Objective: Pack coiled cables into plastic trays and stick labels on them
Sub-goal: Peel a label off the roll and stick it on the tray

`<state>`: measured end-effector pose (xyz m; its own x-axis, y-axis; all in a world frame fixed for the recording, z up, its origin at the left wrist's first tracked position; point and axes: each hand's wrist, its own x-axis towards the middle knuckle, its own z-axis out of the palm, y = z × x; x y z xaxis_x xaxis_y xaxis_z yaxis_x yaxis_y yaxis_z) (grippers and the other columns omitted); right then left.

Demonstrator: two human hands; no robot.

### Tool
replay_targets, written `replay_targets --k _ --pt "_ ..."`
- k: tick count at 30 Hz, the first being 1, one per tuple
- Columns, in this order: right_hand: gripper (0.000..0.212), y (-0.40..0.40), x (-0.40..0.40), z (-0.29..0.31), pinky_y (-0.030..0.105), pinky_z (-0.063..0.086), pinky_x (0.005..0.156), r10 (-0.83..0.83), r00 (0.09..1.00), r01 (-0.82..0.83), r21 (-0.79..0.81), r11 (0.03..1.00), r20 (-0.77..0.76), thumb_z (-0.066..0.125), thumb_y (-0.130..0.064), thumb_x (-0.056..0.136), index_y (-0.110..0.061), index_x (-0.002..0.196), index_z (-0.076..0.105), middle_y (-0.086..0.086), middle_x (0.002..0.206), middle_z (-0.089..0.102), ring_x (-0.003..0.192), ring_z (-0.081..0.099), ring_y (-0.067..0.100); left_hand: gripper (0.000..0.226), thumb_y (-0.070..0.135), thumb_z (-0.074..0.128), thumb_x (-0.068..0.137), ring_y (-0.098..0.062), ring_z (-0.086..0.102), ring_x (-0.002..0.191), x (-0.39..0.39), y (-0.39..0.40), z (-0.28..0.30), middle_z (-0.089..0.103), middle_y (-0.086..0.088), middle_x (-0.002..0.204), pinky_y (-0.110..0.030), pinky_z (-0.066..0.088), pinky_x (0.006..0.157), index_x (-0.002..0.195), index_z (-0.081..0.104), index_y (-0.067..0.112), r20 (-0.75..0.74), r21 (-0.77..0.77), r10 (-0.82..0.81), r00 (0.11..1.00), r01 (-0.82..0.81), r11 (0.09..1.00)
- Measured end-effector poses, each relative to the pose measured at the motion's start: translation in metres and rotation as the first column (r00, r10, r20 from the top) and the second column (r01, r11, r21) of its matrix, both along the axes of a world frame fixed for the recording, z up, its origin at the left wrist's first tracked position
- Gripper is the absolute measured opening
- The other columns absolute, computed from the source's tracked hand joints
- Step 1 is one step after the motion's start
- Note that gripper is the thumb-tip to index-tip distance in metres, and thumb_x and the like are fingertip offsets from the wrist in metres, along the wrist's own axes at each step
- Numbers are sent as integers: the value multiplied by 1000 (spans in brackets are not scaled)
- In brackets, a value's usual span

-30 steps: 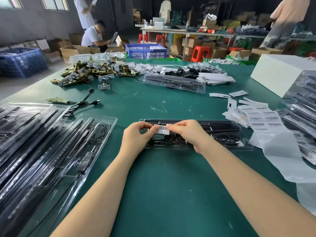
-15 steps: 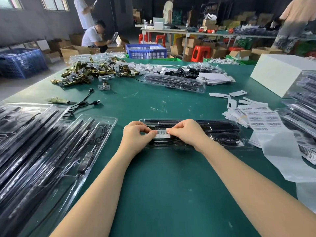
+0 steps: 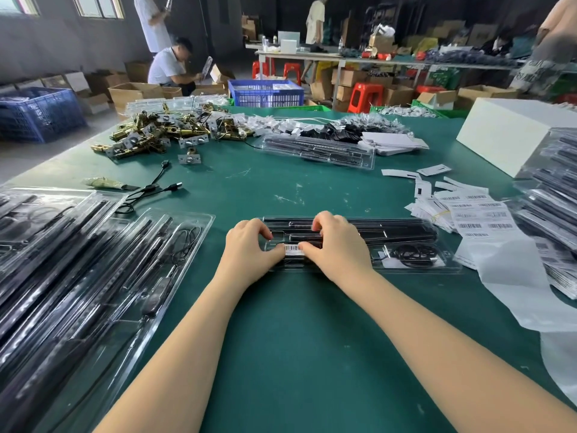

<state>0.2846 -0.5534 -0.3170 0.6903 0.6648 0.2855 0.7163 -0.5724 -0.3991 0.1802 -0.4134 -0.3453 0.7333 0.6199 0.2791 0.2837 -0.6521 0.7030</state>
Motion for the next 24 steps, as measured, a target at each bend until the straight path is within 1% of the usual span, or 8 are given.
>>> replay_targets --k 2,4,7,10,13,15,21,24 --pt "31 -4 -3 -4 34 39 89 191 957 -169 -119 979 217 49 -36 96 -32 126 57 -7 120 61 111 53 22 12 20 66 81 -22 51 110 0 -2 -1 60 7 102 -30 36 96 84 63 31 -15 85 -77 997 79 993" --pt "44 -12 -6 -10 36 27 107 339 905 -250 -325 912 256 36 -45 100 -37 143 42 -12 144 48 131 42 20 19 16 60 83 -18 54 111 -2 -6 -2 64 11 105 -33 43 96 91 73 28 -8 112 -108 994 108 988" --pt "56 -36 3 -10 44 10 117 206 955 -101 -421 902 212 24 -62 97 -39 146 35 -8 157 30 145 22 19 23 24 59 84 -6 55 109 -4 -9 0 65 22 108 -26 48 86 96 75 36 -34 196 -43 999 49 979" --pt "67 -70 31 1 45 29 110 -91 964 194 -427 883 249 23 -69 91 -28 138 45 2 150 39 137 34 26 22 39 59 83 0 52 113 -7 -9 -1 62 27 115 -23 47 84 101 72 42 -73 236 -37 997 53 970" --pt "63 -110 63 13 44 45 97 -438 896 419 -462 782 72 35 -69 89 -18 123 52 12 132 50 120 48 35 40 69 61 73 2 42 122 -9 -7 -2 54 30 125 -25 42 92 111 63 55 -187 231 -113 976 156 960" --pt "62 -126 76 14 44 47 95 -516 853 430 -460 777 -74 42 -69 88 -15 114 55 16 125 52 114 50 36 50 76 61 68 0 35 128 -9 -4 -2 48 31 132 -27 38 98 115 57 60 -260 225 -142 955 203 953" --pt "56 -135 91 18 38 40 102 -476 767 440 -187 878 -431 63 -40 89 -8 134 53 13 130 60 122 50 32 44 67 62 76 -2 28 138 -5 2 -4 42 29 141 -32 34 108 119 55 60 -249 164 -114 962 158 974" --pt "49 -131 101 22 40 36 103 -404 613 513 -46 857 -679 71 -20 86 2 127 55 17 129 57 115 51 32 45 64 65 76 -3 28 139 -5 3 -4 42 26 143 -35 31 112 120 56 57 -241 133 -129 962 165 977"
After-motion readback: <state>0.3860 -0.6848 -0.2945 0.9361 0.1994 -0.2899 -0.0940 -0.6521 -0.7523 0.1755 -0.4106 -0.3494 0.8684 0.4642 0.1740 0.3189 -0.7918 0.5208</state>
